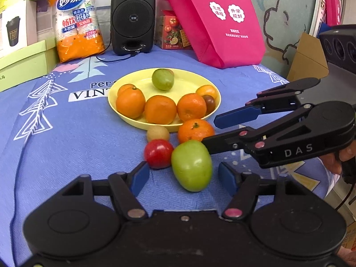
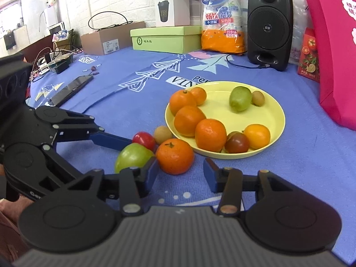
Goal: Organize fruits
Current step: 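Move the left gripper to the green apple while the right gripper approaches a tangerine, then grasp the green apple with the left gripper while the right gripper grasps the tangerine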
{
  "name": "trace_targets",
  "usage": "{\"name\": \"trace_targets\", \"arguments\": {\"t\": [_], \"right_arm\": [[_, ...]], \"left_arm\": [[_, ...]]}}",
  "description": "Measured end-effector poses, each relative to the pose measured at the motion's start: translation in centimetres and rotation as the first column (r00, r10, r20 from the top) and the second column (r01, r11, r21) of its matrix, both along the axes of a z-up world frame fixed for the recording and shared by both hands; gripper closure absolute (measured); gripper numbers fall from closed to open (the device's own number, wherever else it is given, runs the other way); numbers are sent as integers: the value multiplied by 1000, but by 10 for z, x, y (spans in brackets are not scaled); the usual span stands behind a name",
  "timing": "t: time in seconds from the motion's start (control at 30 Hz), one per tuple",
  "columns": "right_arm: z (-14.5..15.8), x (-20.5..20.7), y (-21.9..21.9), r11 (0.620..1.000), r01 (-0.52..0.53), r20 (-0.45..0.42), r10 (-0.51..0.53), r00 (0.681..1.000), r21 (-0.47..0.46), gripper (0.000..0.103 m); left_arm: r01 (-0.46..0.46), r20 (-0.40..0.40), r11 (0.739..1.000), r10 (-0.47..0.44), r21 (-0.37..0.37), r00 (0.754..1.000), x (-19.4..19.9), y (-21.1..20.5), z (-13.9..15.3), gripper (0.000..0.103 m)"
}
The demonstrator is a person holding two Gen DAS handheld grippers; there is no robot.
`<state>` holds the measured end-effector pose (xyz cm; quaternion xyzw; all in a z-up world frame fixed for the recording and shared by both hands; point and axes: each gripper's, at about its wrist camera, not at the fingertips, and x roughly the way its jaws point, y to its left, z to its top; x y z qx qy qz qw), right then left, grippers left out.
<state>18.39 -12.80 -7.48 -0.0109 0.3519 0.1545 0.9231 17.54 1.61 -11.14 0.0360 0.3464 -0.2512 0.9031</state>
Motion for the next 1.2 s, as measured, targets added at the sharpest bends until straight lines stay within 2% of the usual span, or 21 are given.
{"name": "trace_targets", "arguments": {"t": [0.07,0.27,0.57,0.67,0.73,0.9,1.2], "right_arm": [[0,3,1,1000,-3,-1,3,1000,-4,59],[-2,9,10,1000,-24,-4,24,1000,-14,59],[-11,21,27,999,-23,-26,22,999,-41,58],[-12,18,30,998,-30,-14,29,999,-52,58],[-12,15,28,998,-30,-10,30,1000,-48,62],[-11,7,19,1000,-23,-10,23,1000,-19,62],[-8,-2,21,999,-27,2,27,1000,-41,62]], "left_arm": [[-7,0,1000,7,2,1000,2,3,0,41],[-26,-23,999,26,-28,999,5,17,0,41],[-49,-20,999,48,-21,999,5,26,1,39],[-68,-16,998,68,-10,998,4,29,1,39],[-82,-19,997,82,-16,996,4,32,1,39],[-134,-18,991,133,-26,991,5,40,3,39],[-136,-32,990,135,-30,990,-3,43,3,43]]}}
